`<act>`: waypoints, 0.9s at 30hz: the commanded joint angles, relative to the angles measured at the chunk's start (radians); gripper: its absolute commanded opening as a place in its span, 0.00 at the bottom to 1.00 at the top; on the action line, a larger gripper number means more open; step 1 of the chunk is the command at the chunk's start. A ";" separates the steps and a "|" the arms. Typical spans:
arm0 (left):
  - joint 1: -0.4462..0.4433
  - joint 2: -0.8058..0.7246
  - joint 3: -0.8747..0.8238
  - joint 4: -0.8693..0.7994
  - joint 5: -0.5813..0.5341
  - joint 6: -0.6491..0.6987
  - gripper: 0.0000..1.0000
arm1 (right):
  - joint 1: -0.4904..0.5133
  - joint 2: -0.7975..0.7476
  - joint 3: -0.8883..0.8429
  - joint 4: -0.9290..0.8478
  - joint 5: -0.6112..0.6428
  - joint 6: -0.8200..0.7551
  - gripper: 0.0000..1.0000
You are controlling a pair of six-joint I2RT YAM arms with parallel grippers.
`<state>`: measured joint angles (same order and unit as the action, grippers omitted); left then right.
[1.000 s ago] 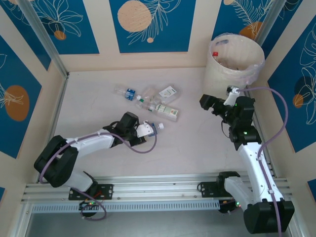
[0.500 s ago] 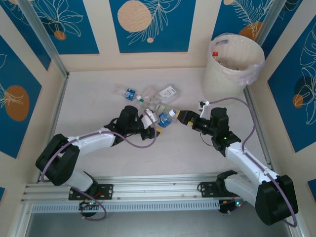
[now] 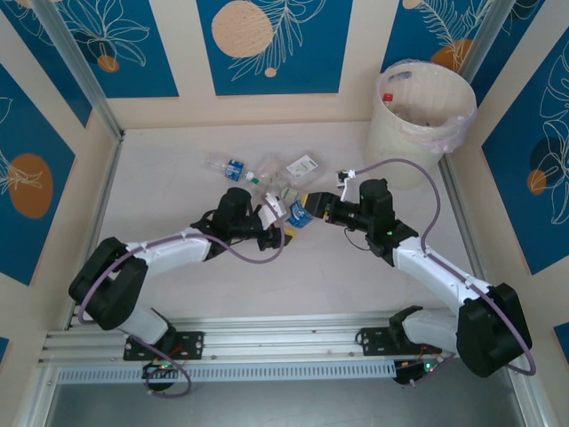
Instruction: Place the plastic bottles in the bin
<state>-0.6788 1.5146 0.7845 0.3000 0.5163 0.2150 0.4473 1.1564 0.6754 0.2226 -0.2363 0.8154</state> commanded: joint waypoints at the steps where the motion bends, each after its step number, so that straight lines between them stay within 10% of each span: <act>1: -0.016 0.015 0.031 0.032 0.033 -0.001 0.43 | 0.013 0.009 0.036 -0.019 0.027 -0.037 0.46; 11: -0.017 0.010 0.022 0.013 0.038 0.000 0.66 | 0.016 -0.003 0.036 -0.066 0.057 -0.061 0.00; 22: -0.016 -0.041 -0.058 0.138 -0.028 -0.030 1.00 | -0.004 -0.039 0.066 -0.146 0.116 -0.116 0.00; 27: -0.013 -0.102 -0.111 0.213 -0.117 -0.059 1.00 | -0.041 -0.070 0.123 -0.228 0.184 -0.212 0.00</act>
<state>-0.6842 1.4597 0.6895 0.4252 0.4595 0.1802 0.4278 1.1267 0.7410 0.0414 -0.1097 0.6838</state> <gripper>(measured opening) 0.998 0.285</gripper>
